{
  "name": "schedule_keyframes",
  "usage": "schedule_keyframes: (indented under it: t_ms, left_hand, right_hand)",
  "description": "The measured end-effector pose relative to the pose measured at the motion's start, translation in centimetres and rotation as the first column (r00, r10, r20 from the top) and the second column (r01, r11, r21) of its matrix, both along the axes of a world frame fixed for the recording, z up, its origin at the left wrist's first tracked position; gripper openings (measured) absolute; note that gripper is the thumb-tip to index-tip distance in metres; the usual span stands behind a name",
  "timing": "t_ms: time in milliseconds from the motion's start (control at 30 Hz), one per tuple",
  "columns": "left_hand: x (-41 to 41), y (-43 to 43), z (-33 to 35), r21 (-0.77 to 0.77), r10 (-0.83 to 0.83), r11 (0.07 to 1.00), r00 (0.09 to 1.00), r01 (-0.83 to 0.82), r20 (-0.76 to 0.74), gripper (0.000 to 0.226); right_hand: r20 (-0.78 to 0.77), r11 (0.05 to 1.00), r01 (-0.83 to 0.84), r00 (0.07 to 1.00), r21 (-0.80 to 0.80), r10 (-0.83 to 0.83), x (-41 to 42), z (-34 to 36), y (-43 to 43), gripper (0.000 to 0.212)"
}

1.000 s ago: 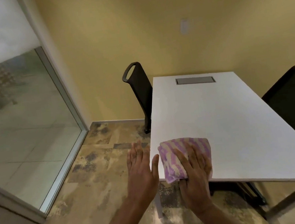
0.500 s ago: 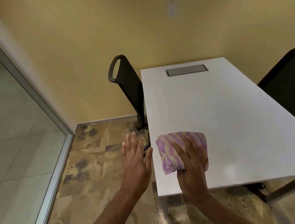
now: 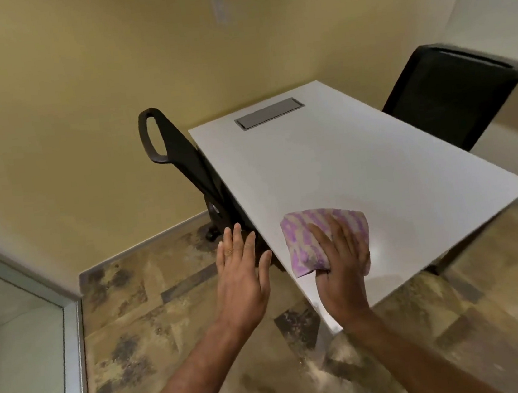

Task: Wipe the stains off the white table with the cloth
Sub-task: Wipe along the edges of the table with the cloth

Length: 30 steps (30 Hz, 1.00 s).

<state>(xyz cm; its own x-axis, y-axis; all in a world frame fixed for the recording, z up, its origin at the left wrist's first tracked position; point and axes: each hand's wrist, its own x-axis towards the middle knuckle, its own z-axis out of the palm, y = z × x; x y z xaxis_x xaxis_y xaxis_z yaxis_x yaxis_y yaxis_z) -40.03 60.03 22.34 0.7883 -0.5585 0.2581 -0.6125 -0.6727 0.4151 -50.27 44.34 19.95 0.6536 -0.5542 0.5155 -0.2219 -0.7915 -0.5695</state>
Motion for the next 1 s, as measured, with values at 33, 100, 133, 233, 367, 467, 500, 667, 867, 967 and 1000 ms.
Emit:
schedule_keyframes:
  t_ms: [33, 100, 133, 233, 367, 467, 500, 667, 867, 967, 1000]
  left_hand:
    - [0.8, 0.6, 0.0, 0.004, -0.029, 1.000, 1.000, 0.029, 0.000, 0.062]
    - [2.5, 1.4, -0.1, 0.006, -0.088, 0.996, 0.996, 0.088, -0.008, 0.062]
    - [3.3, 1.7, -0.3, 0.000, -0.111, 0.994, 0.994, 0.111, -0.015, 0.062]
    - [6.0, 1.5, -1.0, -0.009, -0.171, 0.985, 0.984, 0.171, -0.041, 0.064]
    - [9.9, -0.6, -2.1, 0.016, -0.266, 0.963, 0.962, 0.268, -0.061, 0.069]
    - [12.8, -2.6, -3.1, 0.008, -0.334, 0.942, 0.941, 0.335, -0.058, 0.068]
    - [13.9, -3.4, -3.5, 0.013, -0.355, 0.934, 0.933, 0.356, -0.052, 0.069]
    - [18.4, -6.8, -4.4, 0.039, -0.498, 0.865, 0.866, 0.500, -0.054, 0.071]
    - [22.0, -9.5, -5.3, 0.041, -0.641, 0.758, 0.755, 0.651, -0.134, 0.071]
    - [23.9, -10.7, -6.3, 0.020, -0.708, 0.696, 0.690, 0.718, -0.153, 0.070]
    - [24.6, -11.0, -6.7, 0.014, -0.727, 0.674, 0.667, 0.739, -0.164, 0.071]
  right_hand:
    - [-0.003, 0.999, 0.034, 0.999, 0.002, -0.034, 0.4, 0.2, 0.8, 0.076]
    - [-0.016, 0.996, 0.093, 0.996, 0.003, -0.093, 1.1, 0.3, 2.2, 0.076]
    - [-0.024, 0.993, 0.116, 0.993, 0.005, -0.116, 1.4, 0.2, 2.7, 0.078]
    - [-0.042, 0.984, 0.177, 0.983, 0.025, -0.176, 2.4, -0.7, 3.7, 0.086]
    - [-0.073, 0.958, 0.281, 0.958, 0.055, -0.277, 5.0, -2.1, 3.8, 0.090]
    - [-0.057, 0.931, 0.357, 0.934, 0.082, -0.353, 7.4, -3.0, 3.1, 0.090]
    - [-0.054, 0.920, 0.381, 0.925, 0.096, -0.377, 8.2, -3.1, 2.7, 0.090]
    - [-0.050, 0.834, 0.532, 0.846, 0.145, -0.531, 10.7, -3.4, 1.1, 0.090]
    - [-0.098, 0.695, 0.699, 0.713, 0.166, -0.694, 11.6, -2.9, 0.5, 0.074]
    - [-0.107, 0.616, 0.769, 0.636, 0.169, -0.765, 12.5, -3.3, 1.4, 0.074]
    - [-0.109, 0.582, 0.796, 0.601, 0.166, -0.791, 13.1, -3.6, 1.9, 0.077]
